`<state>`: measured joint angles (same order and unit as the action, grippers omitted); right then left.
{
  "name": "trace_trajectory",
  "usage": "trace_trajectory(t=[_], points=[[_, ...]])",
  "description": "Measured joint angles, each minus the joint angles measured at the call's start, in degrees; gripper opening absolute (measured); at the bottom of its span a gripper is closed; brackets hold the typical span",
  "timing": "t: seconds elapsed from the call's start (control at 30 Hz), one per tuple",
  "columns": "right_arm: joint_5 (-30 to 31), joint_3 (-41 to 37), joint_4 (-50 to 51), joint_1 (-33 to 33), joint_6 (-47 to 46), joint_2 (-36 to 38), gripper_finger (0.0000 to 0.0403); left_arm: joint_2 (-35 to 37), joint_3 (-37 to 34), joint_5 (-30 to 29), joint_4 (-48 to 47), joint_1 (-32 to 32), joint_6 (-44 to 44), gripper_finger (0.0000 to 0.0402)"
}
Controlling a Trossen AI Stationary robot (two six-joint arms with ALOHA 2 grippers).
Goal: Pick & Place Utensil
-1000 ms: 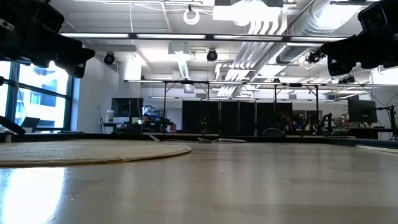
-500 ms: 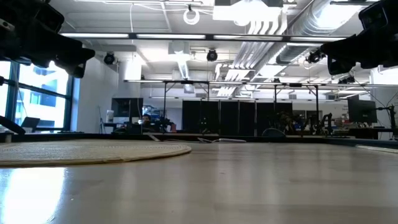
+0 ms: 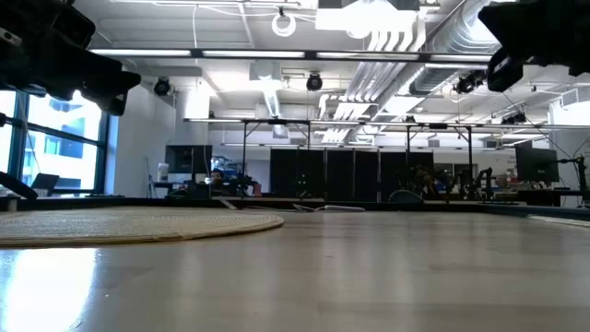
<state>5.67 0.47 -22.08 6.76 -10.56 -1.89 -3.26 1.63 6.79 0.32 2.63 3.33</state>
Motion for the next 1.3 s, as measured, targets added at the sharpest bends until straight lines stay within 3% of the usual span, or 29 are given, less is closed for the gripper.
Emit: trace_trajectory(t=[0.13, 0.3, 0.6, 0.8, 1.03, 1.3], points=[[3.9, 0.0, -6.2, 0.0, -0.7, -0.9, 0.0012, 0.0, 0.0, 0.0, 0.0, 0.0, 0.0, 0.0143], [1.2, 0.0, -8.9, 0.0, -1.7, -6.0, 0.0012, 0.0, 0.0, 0.0, 0.0, 0.0, 0.0, 0.0143], [1.3, 4.6, -9.6, 0.5, -5.6, -23.2, 0.0010, 0.0, 0.0, 0.0, 0.0, 0.0, 0.0, 0.0143], [2.1, 12.7, -8.9, 5.2, -5.6, -35.9, 0.0002, 0.0, 0.0, 0.0, 0.0, 0.0, 0.0, 0.0143], [6.6, 26.4, 6.2, 11.0, -4.6, -48.9, 0.0001, 0.0, 0.0, 0.0, 0.0, 0.0, 0.0, 0.0143], [4.8, 45.0, 30.3, 13.7, -8.0, -61.8, 0.0001, 0.0, 0.0, 0.0, 0.0, 0.0, 0.0, 0.0143]])
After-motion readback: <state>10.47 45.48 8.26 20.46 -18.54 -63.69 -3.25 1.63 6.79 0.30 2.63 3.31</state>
